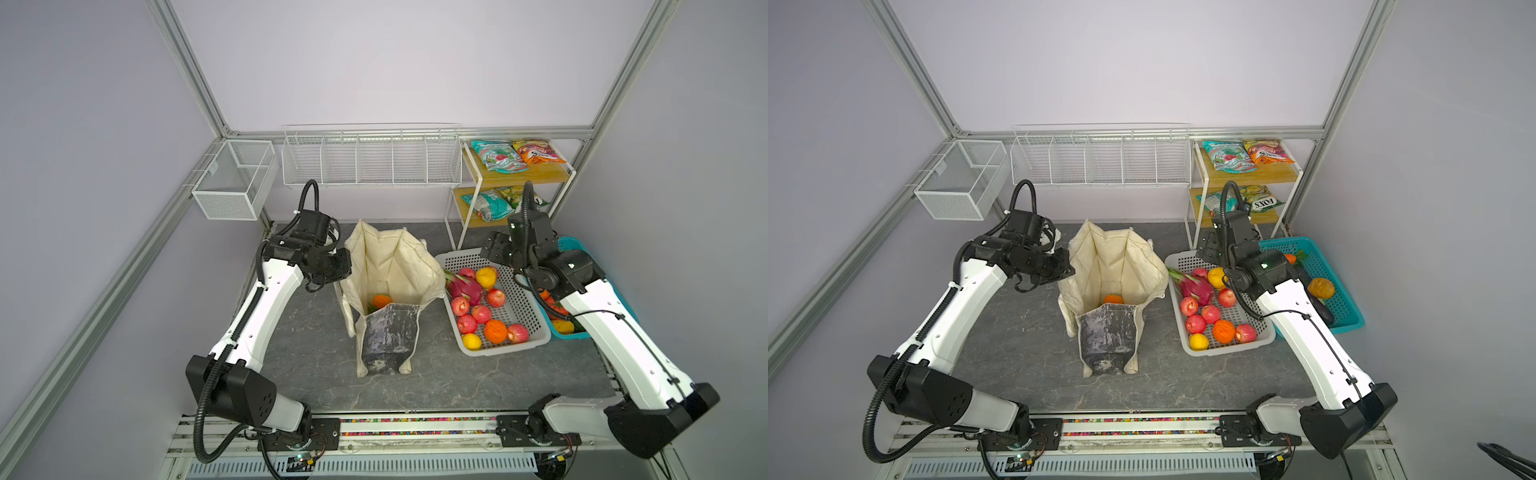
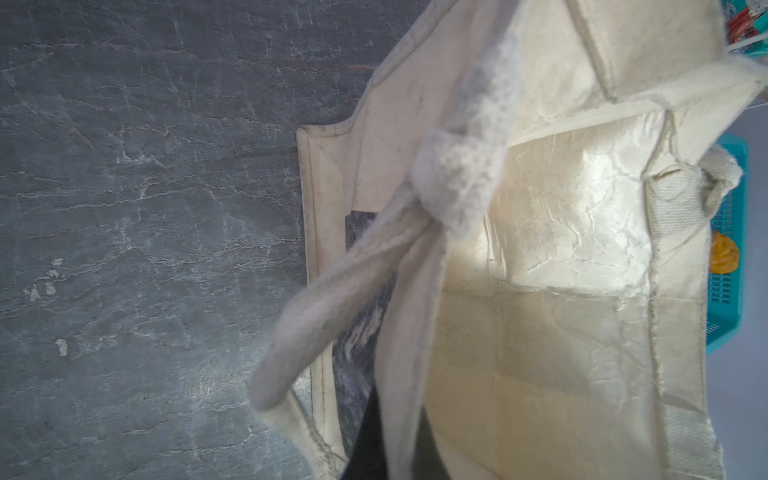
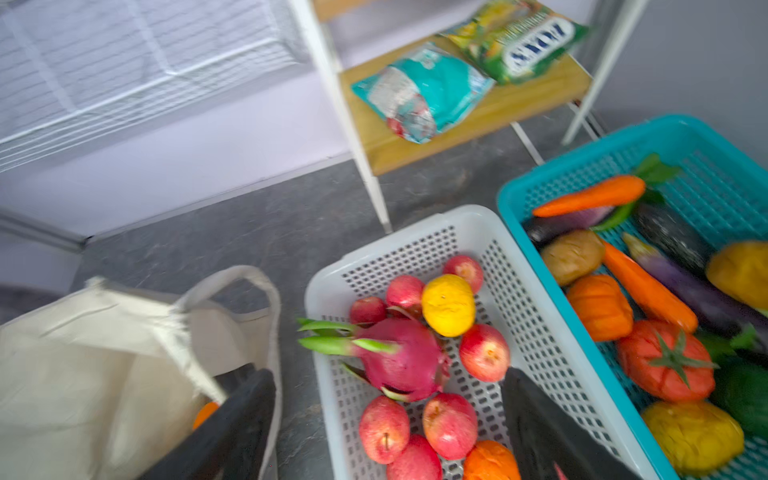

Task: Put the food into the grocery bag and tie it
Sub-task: 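Withdraw the right gripper back toward the white fruit basket, then lower the right gripper and grasp the yellow mango in the basket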

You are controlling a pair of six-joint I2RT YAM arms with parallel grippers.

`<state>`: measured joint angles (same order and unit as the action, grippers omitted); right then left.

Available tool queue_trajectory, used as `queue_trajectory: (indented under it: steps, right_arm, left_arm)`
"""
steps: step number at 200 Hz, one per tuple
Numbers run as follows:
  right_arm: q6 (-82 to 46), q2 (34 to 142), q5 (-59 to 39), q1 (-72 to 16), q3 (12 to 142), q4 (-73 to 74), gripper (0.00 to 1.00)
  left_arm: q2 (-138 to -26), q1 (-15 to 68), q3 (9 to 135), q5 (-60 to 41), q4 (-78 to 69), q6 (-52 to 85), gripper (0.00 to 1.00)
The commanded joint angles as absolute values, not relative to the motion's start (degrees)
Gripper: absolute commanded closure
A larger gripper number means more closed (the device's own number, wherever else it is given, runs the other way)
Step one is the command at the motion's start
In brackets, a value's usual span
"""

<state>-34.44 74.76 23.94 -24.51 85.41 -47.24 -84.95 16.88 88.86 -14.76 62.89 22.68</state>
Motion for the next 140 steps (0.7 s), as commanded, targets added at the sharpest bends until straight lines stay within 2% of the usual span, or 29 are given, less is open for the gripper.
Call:
queue_trajectory:
  steps: [1, 56, 140]
  right_arm:
    - [-41.02, 76.66, 19.24, -20.44, 81.70, -50.10, 0.12]
    - [-43.73, 87.26, 13.57, -15.33, 80.52, -50.89, 0.12]
    - [-42.37, 104.18, 16.04, -14.33, 87.46, -50.14, 0.10]
  left_arm:
    - [-86.51, 16.88, 90.82, -13.38, 64.39, 23.22, 1.00]
    - [-87.73, 16.88, 92.72, -12.87, 65.48, 23.85, 1.00]
    - [-85.52, 16.96, 90.34, -12.82, 64.83, 24.96, 1.00]
